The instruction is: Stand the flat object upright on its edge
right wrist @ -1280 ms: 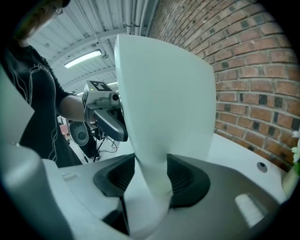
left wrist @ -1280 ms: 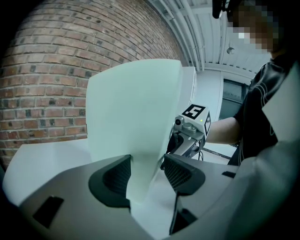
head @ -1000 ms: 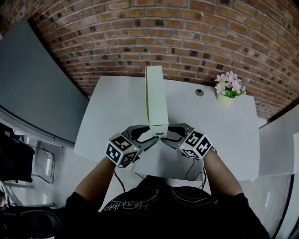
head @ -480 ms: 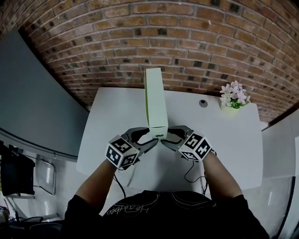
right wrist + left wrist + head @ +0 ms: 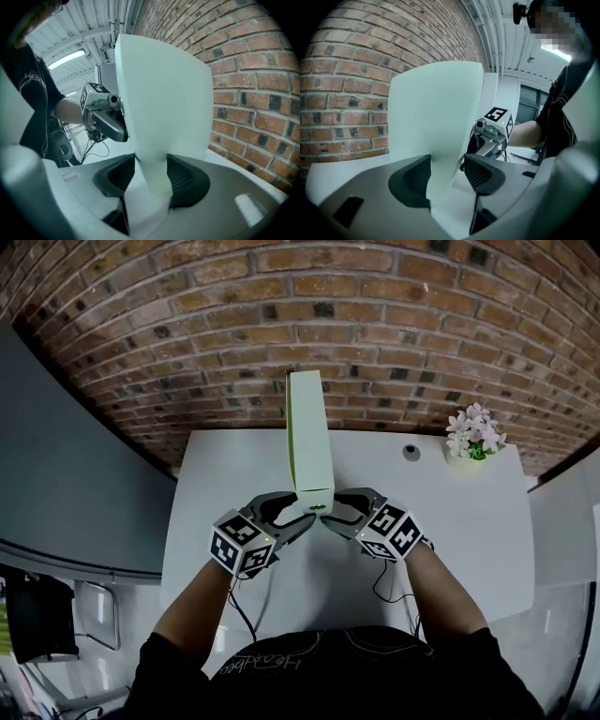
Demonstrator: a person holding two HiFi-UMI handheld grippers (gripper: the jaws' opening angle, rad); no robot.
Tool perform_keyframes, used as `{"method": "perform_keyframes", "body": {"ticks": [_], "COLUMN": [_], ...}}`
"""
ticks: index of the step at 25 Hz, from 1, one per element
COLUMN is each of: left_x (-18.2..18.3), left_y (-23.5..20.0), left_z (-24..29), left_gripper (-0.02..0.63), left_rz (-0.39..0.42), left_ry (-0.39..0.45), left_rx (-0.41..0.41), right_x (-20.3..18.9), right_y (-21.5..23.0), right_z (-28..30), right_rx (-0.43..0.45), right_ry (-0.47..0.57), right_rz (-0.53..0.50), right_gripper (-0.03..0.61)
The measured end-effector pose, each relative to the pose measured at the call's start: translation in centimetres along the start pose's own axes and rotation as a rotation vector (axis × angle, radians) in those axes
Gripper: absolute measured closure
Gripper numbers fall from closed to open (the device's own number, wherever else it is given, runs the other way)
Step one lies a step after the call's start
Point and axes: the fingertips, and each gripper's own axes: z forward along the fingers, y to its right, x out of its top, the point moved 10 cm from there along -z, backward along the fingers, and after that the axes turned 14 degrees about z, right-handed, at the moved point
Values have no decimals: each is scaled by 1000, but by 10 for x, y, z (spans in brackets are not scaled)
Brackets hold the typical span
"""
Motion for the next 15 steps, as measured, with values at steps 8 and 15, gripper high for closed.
{"method": "perform_keyframes", "body": {"ticks": [8, 15], "left_x": [1, 3], "left_y": [-34, -56], "left_z": [1, 4], "left_gripper": [385, 385], "left_rz": [35, 55], "left_ry": [7, 14], "left_rx": [-57, -86], "right_x": [12, 20], "right_y": [4, 9], "right_z": [17, 28], "right_rx": [-73, -130], "right_ry": [45, 71], "right_rz": [47, 78], "right_gripper": [359, 359]}}
